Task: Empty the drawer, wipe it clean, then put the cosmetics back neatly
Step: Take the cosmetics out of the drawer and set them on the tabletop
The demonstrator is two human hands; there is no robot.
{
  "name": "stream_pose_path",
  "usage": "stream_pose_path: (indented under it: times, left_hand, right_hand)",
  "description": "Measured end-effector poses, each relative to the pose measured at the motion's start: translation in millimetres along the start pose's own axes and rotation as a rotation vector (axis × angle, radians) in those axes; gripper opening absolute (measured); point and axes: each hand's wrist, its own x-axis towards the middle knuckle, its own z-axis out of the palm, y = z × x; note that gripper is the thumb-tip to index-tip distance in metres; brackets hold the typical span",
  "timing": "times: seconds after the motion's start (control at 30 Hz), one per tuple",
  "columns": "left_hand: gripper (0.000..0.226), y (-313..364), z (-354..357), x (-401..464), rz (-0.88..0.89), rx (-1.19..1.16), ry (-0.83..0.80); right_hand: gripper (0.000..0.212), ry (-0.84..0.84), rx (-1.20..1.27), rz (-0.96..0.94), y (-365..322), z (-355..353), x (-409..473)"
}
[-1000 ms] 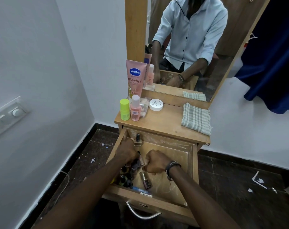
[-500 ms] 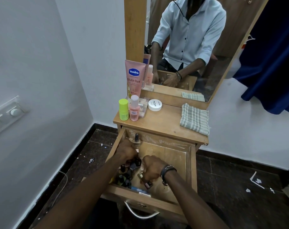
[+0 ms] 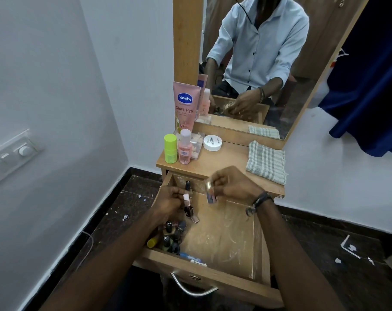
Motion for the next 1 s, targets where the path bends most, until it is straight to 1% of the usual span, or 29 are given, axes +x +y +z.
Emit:
stream_pose_path:
  times: [0.13,0.2,0.23,0.33,0.4,0.57,0.77,1.0]
  left_hand:
    - [0.023,0.0,-1.4,-2.5,0.043,-0.051,-0.011]
    - [0.024,-1.5,-1.3,-2.2,0.063,-0.073,-0.008]
    - [0.025,-2.4,-0.9,-2.6,0.070,-0.077,-0.007]
    - [0.026,-8.0,-1.1,-2.5,0.075,-0.055,0.004]
    - [0.027,-10.4,-1.5,-3.9,0.073,-0.037,0.004]
    - [0.026,-11.3,-2.8,-4.2,0.083,-0.031,-0.011]
    - [0.027,-15.2,-2.6,-4.0,0.095,-0.055,-0.010]
    - [0.029,-13.9,-1.2,-6.8,0.117,-0.058,0.003]
  right_hand:
    - [0.020,0.357,0.052,-0.070,-21.4,-9.5,25.4]
    - [0.027,0.517,0.040,-0.073,-27.4,-8.0,42.6]
    - [0.028,0.568,0.037,-0.068,-29.8,-6.7,50.3]
    - [0.025,0.680,0.017,-0.062,-32.0,-1.5,71.1]
    - [0.024,0.713,-0.027,-0.042,-31.0,2.5,80.8]
    - [0.011,0.712,-0.140,-0.016,-27.9,9.3,94.9]
    - [0.015,0.725,-0.237,-0.029,-26.7,10.9,98.5]
    - [0.015,0.696,-0.242,-0.021,-20.6,6.9,94.0]
